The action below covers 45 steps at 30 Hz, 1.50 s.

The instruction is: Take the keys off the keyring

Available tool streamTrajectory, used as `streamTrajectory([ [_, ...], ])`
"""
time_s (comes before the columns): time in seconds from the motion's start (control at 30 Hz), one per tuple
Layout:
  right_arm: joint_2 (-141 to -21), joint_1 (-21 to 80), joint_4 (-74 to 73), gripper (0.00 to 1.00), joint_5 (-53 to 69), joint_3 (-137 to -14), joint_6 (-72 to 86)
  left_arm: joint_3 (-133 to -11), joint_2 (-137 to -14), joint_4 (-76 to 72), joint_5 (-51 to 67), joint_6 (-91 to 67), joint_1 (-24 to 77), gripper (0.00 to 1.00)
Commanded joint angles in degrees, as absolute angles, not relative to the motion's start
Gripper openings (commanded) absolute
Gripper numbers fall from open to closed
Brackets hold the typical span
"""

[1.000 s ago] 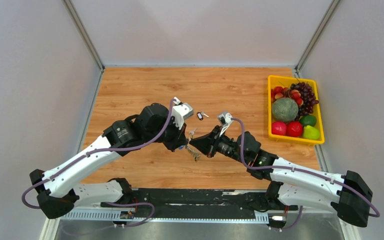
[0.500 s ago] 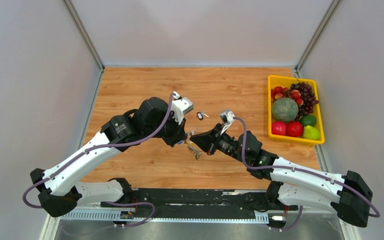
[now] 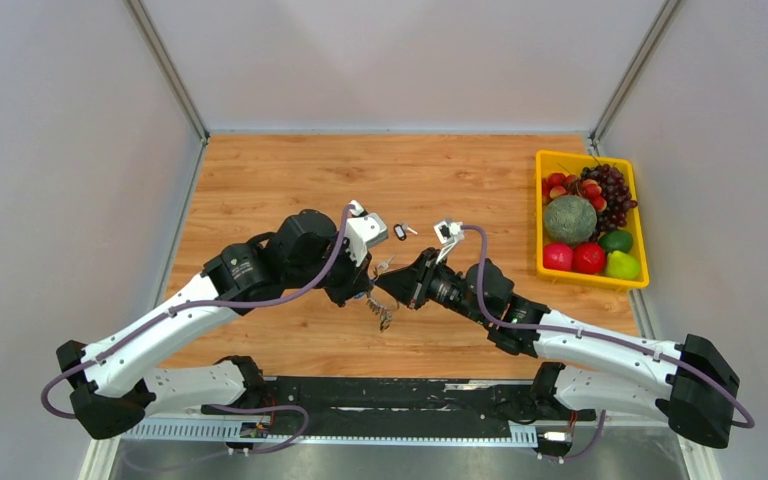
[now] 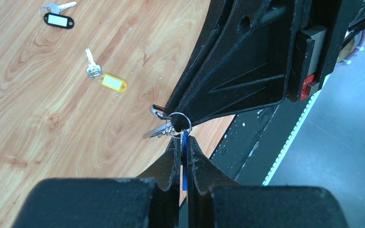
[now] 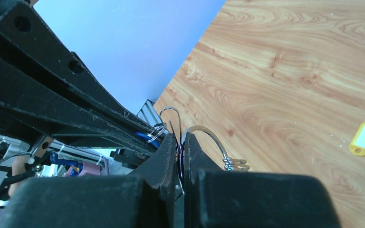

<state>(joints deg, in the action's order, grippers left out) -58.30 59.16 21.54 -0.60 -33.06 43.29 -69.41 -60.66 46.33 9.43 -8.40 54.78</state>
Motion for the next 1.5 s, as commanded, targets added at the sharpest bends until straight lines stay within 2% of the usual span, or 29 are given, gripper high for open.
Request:
streamTrajectory([
  [0.0,-57.76,57.49,21.77,0.00,-9.60,-33.64,48.28,-68.23,-58.06,47.29,14.94,-7.62,57.81,0.00],
  [0.73,-56.12,56.03,16.52,0.00,-15.74,-32.89,60.10,-64.83,-58.63,45.42,14.50,-8.64,64.29,0.00],
  [0.9,-53.34,56.05,22.09,0.00,-15.53,-30.63,56.73,-61.12,-59.72,41.90,22.31,-9.67,64.25,0.00],
  [1.0,-51.62,55.99,21.78,0.00,-16.81,-30.50,52.66,-59.19,-59.51,36.91,30.83,-12.48,64.27,0.00],
  [1.1,-49.13,56.06,21.40,0.00,-18.63,-29.84,46.23,-58.20,-57.83,34.40,33.87,-14.69,64.22,0.00],
  [1.17,-47.68,56.15,20.38,0.00,-18.99,-29.92,39.90,-58.94,-56.07,35.04,30.74,-15.37,64.10,0.00],
  [1.27,-45.85,56.12,15.06,0.00,-18.88,-30.44,30.67,-61.10,-53.93,40.20,13.15,-15.56,63.81,0.00],
  [1.33,-43.44,56.12,12.40,0.00,-19.43,-29.86,26.31,-61.84,-54.10,41.10,5.65,-16.14,61.91,0.00],
  [1.47,-37.89,56.06,10.60,0.00,-19.43,-27.86,18.37,-59.30,-56.41,34.18,2.56,-18.32,56.39,0.00],
])
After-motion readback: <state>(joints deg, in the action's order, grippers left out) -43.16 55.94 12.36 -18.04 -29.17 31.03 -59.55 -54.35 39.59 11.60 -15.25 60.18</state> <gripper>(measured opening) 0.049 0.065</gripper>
